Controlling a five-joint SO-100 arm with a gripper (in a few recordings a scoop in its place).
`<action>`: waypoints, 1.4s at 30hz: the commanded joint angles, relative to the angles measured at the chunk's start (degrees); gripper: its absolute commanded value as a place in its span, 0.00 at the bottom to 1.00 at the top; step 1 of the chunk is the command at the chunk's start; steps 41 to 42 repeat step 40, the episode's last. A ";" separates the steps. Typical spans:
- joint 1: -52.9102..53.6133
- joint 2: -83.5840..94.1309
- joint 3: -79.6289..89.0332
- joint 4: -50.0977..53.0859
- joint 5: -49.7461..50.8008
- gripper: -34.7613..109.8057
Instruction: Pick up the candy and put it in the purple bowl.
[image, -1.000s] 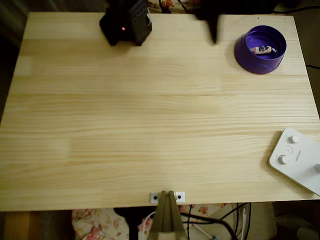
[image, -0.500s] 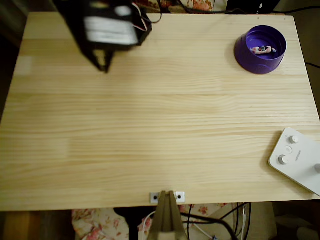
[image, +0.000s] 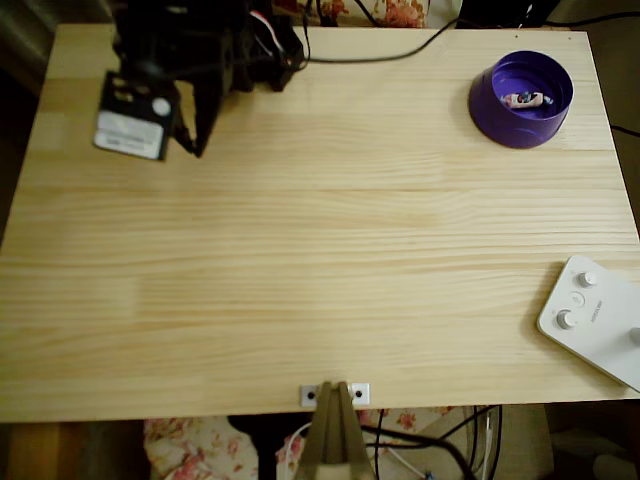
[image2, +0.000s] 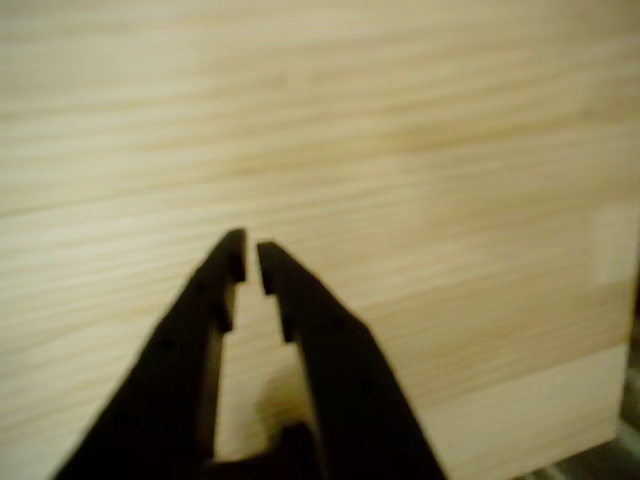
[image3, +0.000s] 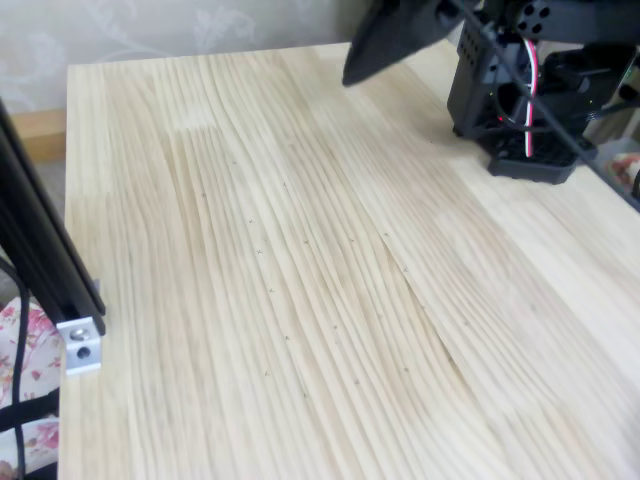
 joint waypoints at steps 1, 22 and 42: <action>1.58 0.62 3.16 -1.93 0.70 0.24; 4.13 0.70 8.88 -5.80 1.23 0.24; 4.13 0.70 8.88 -5.80 1.23 0.24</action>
